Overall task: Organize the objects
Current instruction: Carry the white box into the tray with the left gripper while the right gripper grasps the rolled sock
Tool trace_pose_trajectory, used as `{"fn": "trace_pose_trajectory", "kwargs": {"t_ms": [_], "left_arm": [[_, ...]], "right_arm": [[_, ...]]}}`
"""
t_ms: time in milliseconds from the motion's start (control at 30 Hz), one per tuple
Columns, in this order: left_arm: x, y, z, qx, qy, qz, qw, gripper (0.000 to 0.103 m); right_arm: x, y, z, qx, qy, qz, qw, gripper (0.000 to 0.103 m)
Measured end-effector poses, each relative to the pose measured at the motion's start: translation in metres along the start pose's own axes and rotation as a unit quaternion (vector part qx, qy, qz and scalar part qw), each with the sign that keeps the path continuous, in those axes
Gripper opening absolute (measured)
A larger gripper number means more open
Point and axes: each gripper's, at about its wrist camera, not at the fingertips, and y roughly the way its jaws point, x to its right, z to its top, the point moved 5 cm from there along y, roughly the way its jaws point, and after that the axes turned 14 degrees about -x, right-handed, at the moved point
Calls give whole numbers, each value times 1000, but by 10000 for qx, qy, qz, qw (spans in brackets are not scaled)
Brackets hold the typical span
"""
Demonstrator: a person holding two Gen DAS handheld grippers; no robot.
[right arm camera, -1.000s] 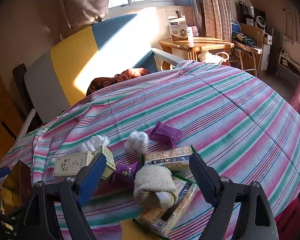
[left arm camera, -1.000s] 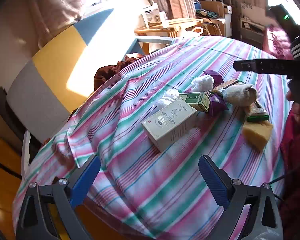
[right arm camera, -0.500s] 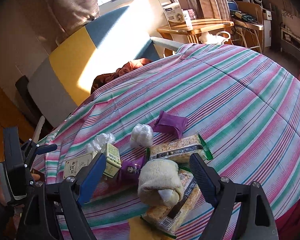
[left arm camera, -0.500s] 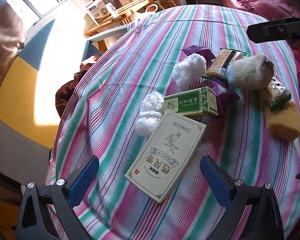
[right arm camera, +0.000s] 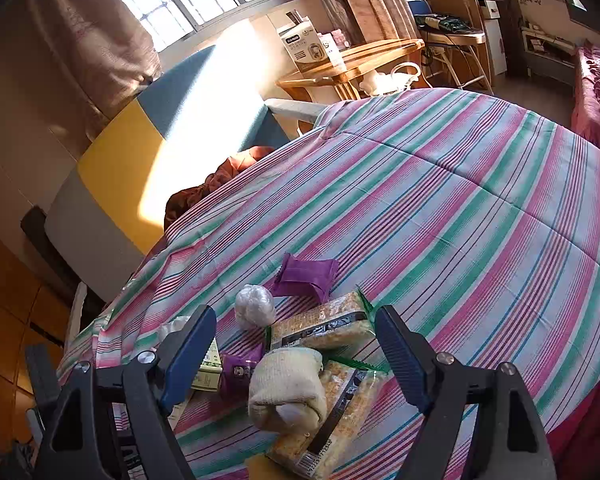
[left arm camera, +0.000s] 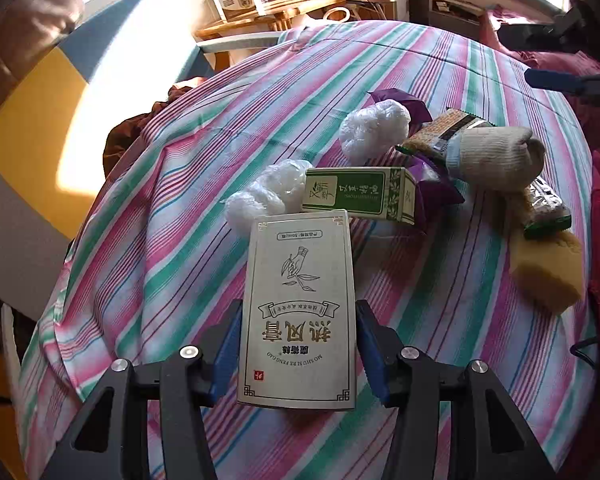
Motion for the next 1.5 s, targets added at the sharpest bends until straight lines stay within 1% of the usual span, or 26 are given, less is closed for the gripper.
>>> {"fn": "trace_pose_trajectory", "kwargs": {"t_ms": [67,100,167,233,267,333,467,567,633,767,800,833,867,933,1067,1133,1233,1367,1433,1500], "left_arm": [[3,-11,-13,69,-272,-11,9996,54],[5,-17,-19,123,-422,-74,9990,54],[7,-29,-31,206,-705,-129,9972,54],[10,-38,-42,286,-851,-180,9958,54],[11,-42,-47,326,-933,-151,9950,54],[14,-50,-56,372,-1076,-276,9931,54],[17,-66,-72,545,-1311,-329,9893,54],[16,-77,-85,679,-1485,-318,9861,54],[13,-84,-95,750,-1633,-389,9829,54],[7,-96,-115,891,-1907,-378,9769,54],[5,-98,-122,909,-2013,-378,9746,54],[2,-100,-129,928,-2134,-398,9717,54],[-2,-103,-138,942,-2272,-418,9684,54],[-12,-109,-158,976,-2582,-388,9604,54],[-33,-120,-208,1017,-3306,-317,9377,54],[-44,-124,-239,987,-3683,-171,9243,54],[-61,-129,-286,917,-4285,-74,8988,54],[-77,-129,-345,641,-4936,133,8672,54],[-81,-127,-367,482,-5160,267,8548,54],[-85,-122,-386,342,-5365,315,8426,54]], "right_arm": [[1,3,0,-55,12,-29,10000,75],[0,4,0,-87,-20,-55,9999,72],[-4,8,-2,-153,-151,-151,9997,70],[-10,14,-4,-248,-319,-266,9988,66],[-13,17,-5,-312,-417,-324,9981,66],[-17,26,-8,-483,-604,-445,9960,66],[-23,46,-18,-882,-902,-695,9896,66],[-25,59,-24,-1097,-1037,-917,9843,66],[-27,65,-28,-1198,-1059,-955,9825,69],[-30,72,-34,-1370,-1123,-978,9793,71],[-31,75,-36,-1417,-1163,-1005,9779,69],[-32,77,-39,-1478,-1213,-1002,9764,54],[-34,78,-42,-1553,-1262,-958,9751,46],[-37,79,-46,-1513,-1429,-1192,9708,46],[-41,78,-48,-1463,-1593,-1274,9680,45],[-43,76,-48,-1396,-1631,-1300,9680,45],[-45,70,-46,-1248,-1673,-1328,9689,45],[-53,61,-43,-979,-1791,-1286,9705,45],[-57,57,-43,-868,-1844,-1267,9708,45],[-59,53,-42,-775,-1873,-1243,9713,45]]}}
